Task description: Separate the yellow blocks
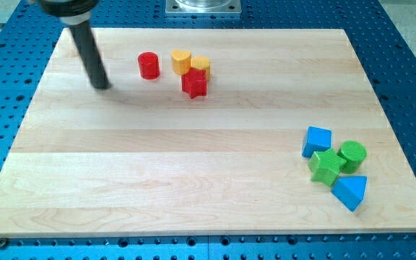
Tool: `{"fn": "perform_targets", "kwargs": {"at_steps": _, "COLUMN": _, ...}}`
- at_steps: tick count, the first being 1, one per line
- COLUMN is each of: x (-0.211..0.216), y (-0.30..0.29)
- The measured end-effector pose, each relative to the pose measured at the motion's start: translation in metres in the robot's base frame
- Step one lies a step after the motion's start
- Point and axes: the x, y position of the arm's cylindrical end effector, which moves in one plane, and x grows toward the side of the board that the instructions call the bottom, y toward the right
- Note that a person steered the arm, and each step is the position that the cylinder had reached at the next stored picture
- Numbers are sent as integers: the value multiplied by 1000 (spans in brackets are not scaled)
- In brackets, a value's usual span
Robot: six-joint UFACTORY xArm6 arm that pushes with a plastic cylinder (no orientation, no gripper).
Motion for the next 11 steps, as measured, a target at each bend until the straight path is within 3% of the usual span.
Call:
{"fn": "perform_targets", "kwargs": {"at_steps": 1, "x": -14, "y": 46}}
{"fn": "perform_targets", "kwargs": {"at_steps": 2, "x": -58, "y": 17}}
{"fn": "perform_targets", "kwargs": {"at_steps": 4, "x": -46, "y": 114}}
{"fn": "perform_targets", "kwargs": {"at_steps": 5, "x": -28, "y": 59}}
{"fn": "perform_targets", "kwargs": {"at_steps": 7, "x": 17, "y": 84}}
{"fn": "perform_targets", "kwargs": {"at_steps": 8, "x": 2, "y": 127}}
{"fn": "perform_targets", "kwargs": {"at_steps": 9, "x": -47, "y": 168}}
{"fn": "perform_targets", "kwargs": {"at_steps": 10, "x": -47, "y": 174}}
{"fn": "perform_targets", "kwargs": {"at_steps": 11, "x": -49, "y": 259}}
